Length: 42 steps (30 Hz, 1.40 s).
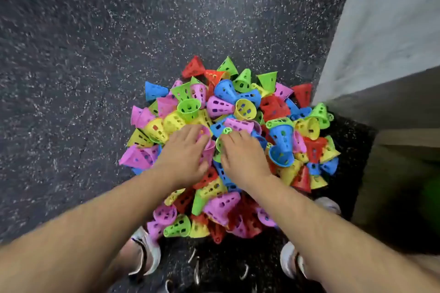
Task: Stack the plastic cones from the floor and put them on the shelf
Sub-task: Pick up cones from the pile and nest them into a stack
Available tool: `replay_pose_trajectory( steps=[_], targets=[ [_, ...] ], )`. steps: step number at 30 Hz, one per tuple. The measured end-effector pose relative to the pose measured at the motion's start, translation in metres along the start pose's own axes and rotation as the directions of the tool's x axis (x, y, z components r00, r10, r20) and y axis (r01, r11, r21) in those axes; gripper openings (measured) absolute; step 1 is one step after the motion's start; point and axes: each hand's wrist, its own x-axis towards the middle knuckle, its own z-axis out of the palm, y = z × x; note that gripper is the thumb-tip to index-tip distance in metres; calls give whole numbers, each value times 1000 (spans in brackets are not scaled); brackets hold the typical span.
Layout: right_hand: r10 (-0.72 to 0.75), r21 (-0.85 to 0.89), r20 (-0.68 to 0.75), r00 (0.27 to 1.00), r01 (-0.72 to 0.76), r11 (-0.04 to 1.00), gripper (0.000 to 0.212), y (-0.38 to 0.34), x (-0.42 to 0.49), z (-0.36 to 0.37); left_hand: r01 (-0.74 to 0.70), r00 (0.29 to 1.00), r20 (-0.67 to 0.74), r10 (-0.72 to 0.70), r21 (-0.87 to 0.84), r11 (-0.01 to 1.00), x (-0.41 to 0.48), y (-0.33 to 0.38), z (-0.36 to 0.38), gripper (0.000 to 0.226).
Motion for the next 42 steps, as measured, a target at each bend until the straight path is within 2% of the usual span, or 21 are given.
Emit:
replay_pose_trajectory(
  steps=[2,4,6,8,10,14,16,20,22,24,26,28,31,34,37,42],
  targets=[
    [-98,-9,-61,993,97,995,18,6,22,25,-193,981,-15,194,54,980,6,-33,18,54],
    [-201,-50,-183,962,195,980,12,19,43,49,-375,923,-33,383,140,916,22,-65,28,51],
    [-244,-72,-284,927,233,970,18,23,56,67,-460,880,-32,474,191,867,34,-81,40,47],
    [-258,-109,-418,871,233,966,21,29,64,78,-450,881,-37,471,238,861,42,-87,58,42],
    [-269,-133,-469,841,234,963,21,29,69,74,-451,875,-50,481,277,848,43,-84,71,30],
    [-157,-55,-414,897,147,988,34,21,54,62,-449,879,-50,473,240,860,30,-65,77,16],
    [-143,-68,-339,930,127,989,47,25,41,66,-429,895,-20,446,236,872,26,-60,76,15],
    [-160,-159,-13,987,156,975,58,29,38,67,-333,941,115,318,153,930,34,-46,54,24],
    [-123,-171,79,989,135,976,57,20,39,67,-270,959,114,260,84,959,32,-29,40,26],
    [-58,-107,104,993,69,992,55,10,30,65,-197,980,40,196,36,980,24,-12,36,26],
    [-1,-46,76,997,5,999,50,7,18,60,-104,994,-9,104,4,995,11,1,37,29],
    [56,29,-11,998,-56,998,46,5,0,53,-19,999,-49,17,-43,999,-1,10,32,34],
    [145,119,-146,979,-128,985,45,6,-26,40,26,979,-193,-62,-181,983,-13,30,16,31],
    [236,238,-237,942,-180,955,42,3,-45,31,57,948,-292,-130,-245,968,-29,47,13,24],
    [285,381,-295,912,-161,910,45,2,-56,17,100,925,-320,-207,-320,942,-46,59,10,24],
    [349,572,-376,858,-81,816,54,-1,-69,5,123,868,-360,-343,-513,850,-72,73,14,50]
  ],
)
